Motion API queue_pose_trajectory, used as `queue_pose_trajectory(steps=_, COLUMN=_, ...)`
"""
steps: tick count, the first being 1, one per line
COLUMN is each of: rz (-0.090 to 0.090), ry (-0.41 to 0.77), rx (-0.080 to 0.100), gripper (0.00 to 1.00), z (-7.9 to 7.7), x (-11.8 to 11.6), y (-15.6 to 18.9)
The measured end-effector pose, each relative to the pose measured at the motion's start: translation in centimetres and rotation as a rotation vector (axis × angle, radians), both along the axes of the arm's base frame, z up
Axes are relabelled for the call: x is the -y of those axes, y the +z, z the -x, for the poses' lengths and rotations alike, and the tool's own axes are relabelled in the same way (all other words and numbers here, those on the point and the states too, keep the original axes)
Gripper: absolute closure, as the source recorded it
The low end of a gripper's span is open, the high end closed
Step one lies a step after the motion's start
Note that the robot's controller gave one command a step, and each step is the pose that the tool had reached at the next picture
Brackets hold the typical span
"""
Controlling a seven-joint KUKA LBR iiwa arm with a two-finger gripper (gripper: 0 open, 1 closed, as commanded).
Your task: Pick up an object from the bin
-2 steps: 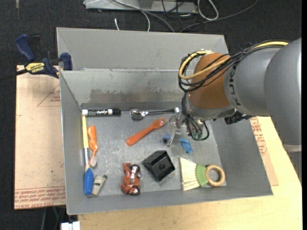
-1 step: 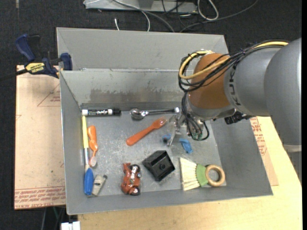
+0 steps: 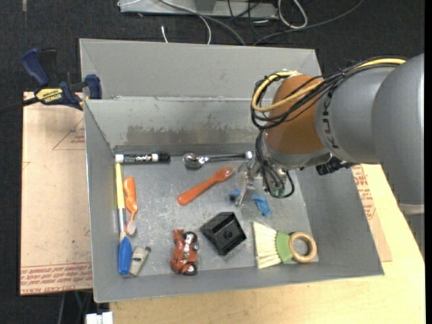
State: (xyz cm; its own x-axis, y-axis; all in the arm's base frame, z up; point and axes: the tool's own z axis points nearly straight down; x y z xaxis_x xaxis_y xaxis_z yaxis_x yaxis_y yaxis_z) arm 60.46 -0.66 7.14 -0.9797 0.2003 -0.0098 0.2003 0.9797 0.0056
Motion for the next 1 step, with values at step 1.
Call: queue_pose_trajectory(steps=1, rz=0.0, ry=0.0, rx=0.0, gripper=1.0, z=0.0, x=0.0, y=0.0)
